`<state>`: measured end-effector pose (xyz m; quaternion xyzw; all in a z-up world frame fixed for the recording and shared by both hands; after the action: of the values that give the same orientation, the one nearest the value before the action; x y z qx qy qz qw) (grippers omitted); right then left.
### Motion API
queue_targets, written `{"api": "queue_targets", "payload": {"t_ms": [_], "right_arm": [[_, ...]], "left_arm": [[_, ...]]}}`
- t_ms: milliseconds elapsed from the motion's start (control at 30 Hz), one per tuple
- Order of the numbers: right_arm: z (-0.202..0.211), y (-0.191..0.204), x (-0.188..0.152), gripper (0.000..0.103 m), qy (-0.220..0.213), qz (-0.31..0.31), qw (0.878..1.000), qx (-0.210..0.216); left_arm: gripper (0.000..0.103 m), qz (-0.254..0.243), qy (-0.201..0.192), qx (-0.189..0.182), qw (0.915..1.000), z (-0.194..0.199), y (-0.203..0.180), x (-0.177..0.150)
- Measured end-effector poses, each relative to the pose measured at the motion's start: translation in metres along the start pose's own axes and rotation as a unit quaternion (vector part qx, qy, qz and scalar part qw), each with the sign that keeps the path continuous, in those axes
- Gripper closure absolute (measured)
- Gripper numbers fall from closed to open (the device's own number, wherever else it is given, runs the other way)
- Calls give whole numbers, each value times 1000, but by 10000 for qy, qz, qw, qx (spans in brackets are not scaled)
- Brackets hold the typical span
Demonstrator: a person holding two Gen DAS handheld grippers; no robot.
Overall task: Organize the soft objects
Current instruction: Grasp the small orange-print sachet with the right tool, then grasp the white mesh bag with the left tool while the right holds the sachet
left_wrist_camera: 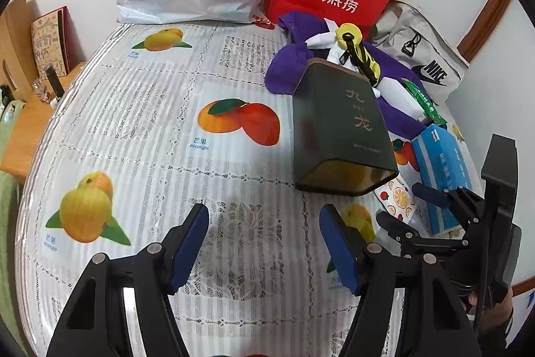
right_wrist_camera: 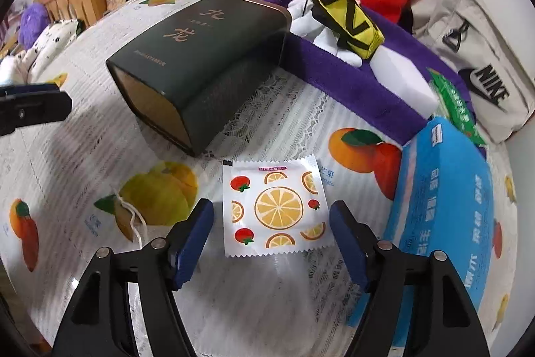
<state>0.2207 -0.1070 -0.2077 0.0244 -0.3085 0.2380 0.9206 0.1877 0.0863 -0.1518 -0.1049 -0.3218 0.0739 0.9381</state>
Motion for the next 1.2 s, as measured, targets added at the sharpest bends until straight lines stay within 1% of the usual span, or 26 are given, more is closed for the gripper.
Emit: {"api": "queue_targets", "payload": {"t_ms": [67, 100, 133, 167, 233, 267, 400, 533, 600, 667, 733, 800, 867, 1000, 1067, 1133, 1200], "right_arm": [[0, 1, 1, 35, -2, -15, 10000, 64], [0, 3, 0, 48, 23, -127, 9995, 289], [0, 4, 0, 64, 40, -227, 9988, 429], [1, 4, 0, 66, 46, -256, 9989, 401], [4, 8, 1, 83, 14, -72, 9993, 369], [6, 8, 1, 86, -10, -45, 9994, 335], [23, 7, 5, 91, -184, -41, 9994, 307], [50, 1, 9, 100, -449, -294, 9971, 533], [64, -2, 9, 100, -573, -362, 9960, 581], [75, -5, 5, 100, -652, -352, 9960, 510], [83, -9, -1, 100, -696, -365, 9958, 465], [94, -12, -8, 100, -751, -398, 9954, 444], [106, -17, -19, 100, -765, -453, 9951, 442], [124, -25, -42, 100, -797, -642, 9936, 484], [130, -27, -54, 100, -768, -680, 9935, 499], [132, -30, -66, 100, -730, -713, 9937, 474], [132, -34, -77, 100, -664, -763, 9939, 432]], "left_arm": [[36, 30, 26, -40, 10000, -2, 0, -1], [36, 34, 33, -58, 10000, -3, -1, -1], [36, 32, 36, -61, 10000, -3, -1, -2], [36, 24, 48, -52, 10000, -4, -1, -2], [36, 15, 52, -48, 10000, -4, -2, -3], [36, 18, 46, -45, 10000, -3, -2, -3], [36, -17, 4, -55, 10000, 4, -6, -4], [36, -146, 33, -175, 9997, 9, -18, -11], [36, -200, 83, -329, 9992, 10, -30, -18], [36, -227, 127, -438, 9987, 9, -39, -23], [36, -297, 194, -560, 9978, 9, -52, -31], [33, -415, 259, -695, 9964, 8, -66, -40], [25, -531, 271, -785, 9951, 6, -80, -46], [25, -789, 386, -956, 9915, -3, -105, -62], [24, -933, 422, -952, 9902, -8, -113, -68], [23, -1122, 470, -871, 9887, -16, -119, -75], [19, -1341, 406, -782, 9870, -18, -125, -78]]}}
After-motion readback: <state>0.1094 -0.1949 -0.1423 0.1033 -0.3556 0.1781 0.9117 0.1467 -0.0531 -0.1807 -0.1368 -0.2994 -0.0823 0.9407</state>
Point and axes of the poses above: each gripper's, at about its wrist camera, not at the fingertips, and z roughly against the way its jaws point, y to its left, x to its top, the point moved 7 cm from there along -z, roughly the way its jaws point, and after that the axes turned 9 degrees about -y, right-handed, at the moved point
